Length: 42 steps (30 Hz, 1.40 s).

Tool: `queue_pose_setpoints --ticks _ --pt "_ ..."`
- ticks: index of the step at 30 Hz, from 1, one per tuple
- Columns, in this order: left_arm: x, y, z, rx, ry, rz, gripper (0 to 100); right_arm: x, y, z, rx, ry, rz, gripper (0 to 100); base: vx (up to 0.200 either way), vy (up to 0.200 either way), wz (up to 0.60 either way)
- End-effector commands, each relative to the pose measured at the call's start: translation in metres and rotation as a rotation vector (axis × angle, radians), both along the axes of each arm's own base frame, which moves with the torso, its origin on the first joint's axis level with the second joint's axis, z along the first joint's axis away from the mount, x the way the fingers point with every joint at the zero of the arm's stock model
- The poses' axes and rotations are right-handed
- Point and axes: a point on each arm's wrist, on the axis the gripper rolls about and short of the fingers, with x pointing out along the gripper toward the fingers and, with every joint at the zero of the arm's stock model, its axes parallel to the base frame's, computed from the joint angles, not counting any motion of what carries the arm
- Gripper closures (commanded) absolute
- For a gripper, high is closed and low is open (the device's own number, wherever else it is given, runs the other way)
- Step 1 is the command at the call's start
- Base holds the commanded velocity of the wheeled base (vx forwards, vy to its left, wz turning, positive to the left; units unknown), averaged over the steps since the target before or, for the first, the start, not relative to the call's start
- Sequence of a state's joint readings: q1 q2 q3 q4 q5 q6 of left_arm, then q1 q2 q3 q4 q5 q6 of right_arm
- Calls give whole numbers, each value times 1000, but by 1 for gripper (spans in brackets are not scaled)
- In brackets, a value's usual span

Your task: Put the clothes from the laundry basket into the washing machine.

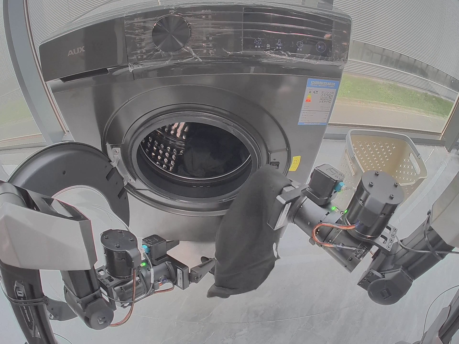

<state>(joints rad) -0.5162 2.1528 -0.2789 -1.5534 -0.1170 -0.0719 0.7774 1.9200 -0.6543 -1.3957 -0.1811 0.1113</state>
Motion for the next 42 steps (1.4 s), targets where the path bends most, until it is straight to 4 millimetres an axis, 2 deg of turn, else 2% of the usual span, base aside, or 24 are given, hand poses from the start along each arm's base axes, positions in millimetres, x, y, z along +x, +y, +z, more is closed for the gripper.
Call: queue_pose_setpoints --ticks 1,6,10,16,25,31,39,42 --pt "-15 7 14 -11 -15 -6 0 12 9 3 15 -10 -36 100 0 0 0" --pt "-30 11 26 -19 -33 -20 0 20 9 3 14 -4 -64 100 0 0 0" --pt "-36 5 37 -41 -73 -35 0 21 14 3 14 -2 -77 100 0 0 0" --pt "-43 -10 29 -25 -46 -67 0 26 22 14 26 -13 -71 100 0 0 0" --pt "-21 -28 14 -26 -41 -78 0 29 32 25 40 -26 -59 100 0 0 0" --pt "-3 -43 8 -44 -70 -83 0 26 39 19 35 -15 -40 100 0 0 0" --pt "10 -47 20 -82 -134 -61 0 15 44 8 24 19 5 100 0 0 0" --pt "16 -44 31 -108 -171 -40 0 13 46 2 14 31 13 100 0 0 0"
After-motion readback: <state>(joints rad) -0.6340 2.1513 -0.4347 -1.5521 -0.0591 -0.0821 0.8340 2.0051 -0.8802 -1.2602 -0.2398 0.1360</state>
